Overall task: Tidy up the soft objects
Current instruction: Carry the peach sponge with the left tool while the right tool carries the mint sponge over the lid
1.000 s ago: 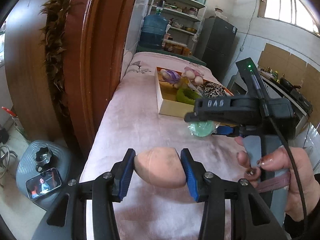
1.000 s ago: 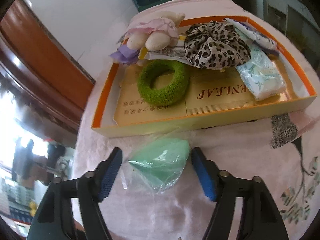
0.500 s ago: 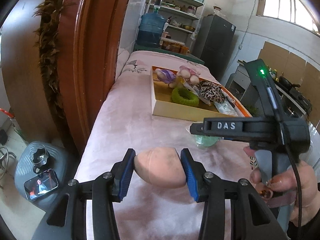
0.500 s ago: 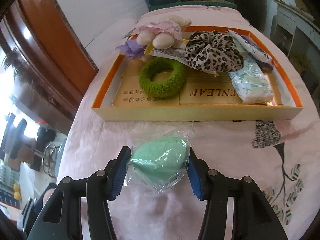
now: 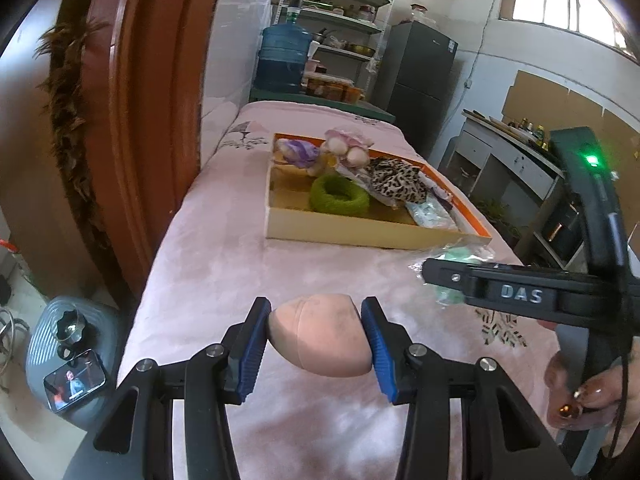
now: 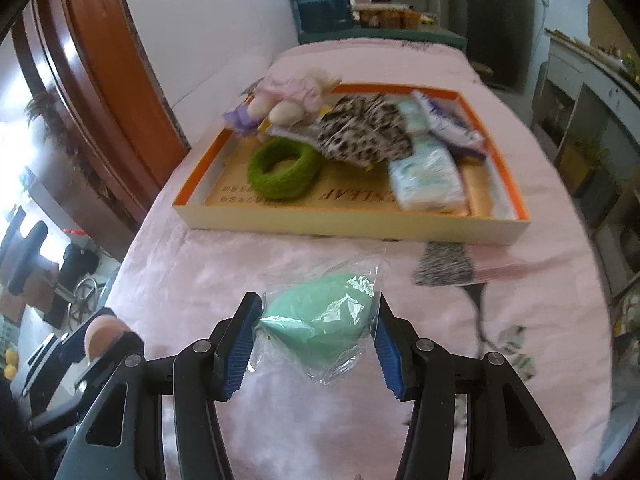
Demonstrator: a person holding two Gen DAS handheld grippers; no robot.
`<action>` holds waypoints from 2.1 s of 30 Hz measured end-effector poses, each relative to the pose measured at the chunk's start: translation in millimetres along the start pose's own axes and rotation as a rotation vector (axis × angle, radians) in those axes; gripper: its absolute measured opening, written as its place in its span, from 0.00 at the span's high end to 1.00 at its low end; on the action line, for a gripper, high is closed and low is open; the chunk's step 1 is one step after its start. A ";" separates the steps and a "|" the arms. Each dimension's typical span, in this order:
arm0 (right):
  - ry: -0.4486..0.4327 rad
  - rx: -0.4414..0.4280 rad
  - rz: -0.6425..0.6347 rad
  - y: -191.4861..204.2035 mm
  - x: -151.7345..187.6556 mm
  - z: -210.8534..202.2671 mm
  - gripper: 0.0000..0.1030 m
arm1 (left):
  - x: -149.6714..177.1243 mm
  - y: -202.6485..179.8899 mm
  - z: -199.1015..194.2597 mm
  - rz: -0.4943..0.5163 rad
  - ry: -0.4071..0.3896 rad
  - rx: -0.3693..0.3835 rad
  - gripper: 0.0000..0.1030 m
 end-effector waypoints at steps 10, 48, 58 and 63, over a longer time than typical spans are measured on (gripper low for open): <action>-0.086 0.039 0.034 -44.1 -23.9 -32.0 0.46 | -26.6 -31.1 12.3 0.030 -0.009 0.043 0.54; -0.180 0.018 0.049 -80.6 -116.8 20.8 0.46 | -133.3 -10.5 99.9 -0.010 -0.067 -0.035 0.54; -0.178 0.006 0.048 -82.6 -131.7 36.7 0.46 | -134.2 4.6 122.6 -0.025 -0.041 -0.061 0.54; -0.174 0.004 0.049 -82.7 -135.9 44.7 0.46 | -133.6 7.5 131.4 -0.021 -0.033 -0.073 0.54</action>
Point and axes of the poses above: each gripper's, at about its wrist camera, not at the fingertips, and z roughly the way its jaws point, y to its left, x to its underside, the point moved 10 cm from there along z, roughly the way its jaws point, and after that the axes turned 2 degrees about x, right-handed, at the moved point
